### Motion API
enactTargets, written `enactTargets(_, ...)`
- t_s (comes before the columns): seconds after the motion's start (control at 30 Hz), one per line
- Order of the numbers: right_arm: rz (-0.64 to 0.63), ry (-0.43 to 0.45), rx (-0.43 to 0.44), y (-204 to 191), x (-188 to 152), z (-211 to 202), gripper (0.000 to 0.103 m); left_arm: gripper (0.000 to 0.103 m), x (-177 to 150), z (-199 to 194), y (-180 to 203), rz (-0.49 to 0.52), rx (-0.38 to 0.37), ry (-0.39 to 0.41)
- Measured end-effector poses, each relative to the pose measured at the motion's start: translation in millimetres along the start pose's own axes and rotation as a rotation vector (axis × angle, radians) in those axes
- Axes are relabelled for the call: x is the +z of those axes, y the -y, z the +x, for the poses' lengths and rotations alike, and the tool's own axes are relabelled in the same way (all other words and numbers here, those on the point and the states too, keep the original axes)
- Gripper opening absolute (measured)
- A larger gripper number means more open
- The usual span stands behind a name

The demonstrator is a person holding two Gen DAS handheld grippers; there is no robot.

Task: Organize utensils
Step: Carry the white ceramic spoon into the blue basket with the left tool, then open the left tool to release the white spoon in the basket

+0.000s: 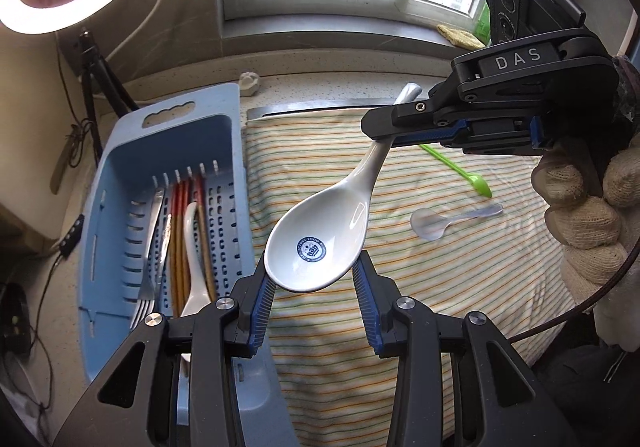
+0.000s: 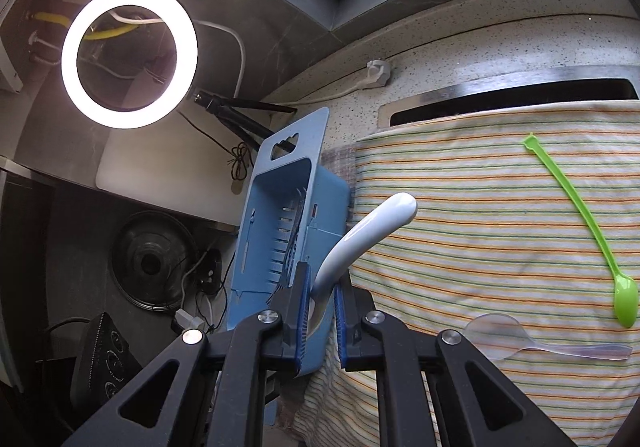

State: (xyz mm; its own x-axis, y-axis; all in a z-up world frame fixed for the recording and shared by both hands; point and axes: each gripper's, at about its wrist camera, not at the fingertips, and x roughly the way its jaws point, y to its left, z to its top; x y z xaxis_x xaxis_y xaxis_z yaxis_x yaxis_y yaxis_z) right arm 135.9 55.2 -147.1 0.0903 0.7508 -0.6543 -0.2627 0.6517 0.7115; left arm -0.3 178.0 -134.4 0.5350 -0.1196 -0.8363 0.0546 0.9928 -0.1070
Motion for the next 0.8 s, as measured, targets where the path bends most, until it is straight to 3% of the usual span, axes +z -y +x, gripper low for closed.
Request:
enactTargets(0.47, -0.097, -0.094, 0.024, -55, -2, 60, 0.009, 0.037, -36, -6, -57, -0.142, 0.028, -0.006)
enactTargets(0.8, -0.14, -0.147, 0.005, -79, 0, 104, 0.009, 0.037, -52, -2, -81, -0.19, 0.022, -0.026)
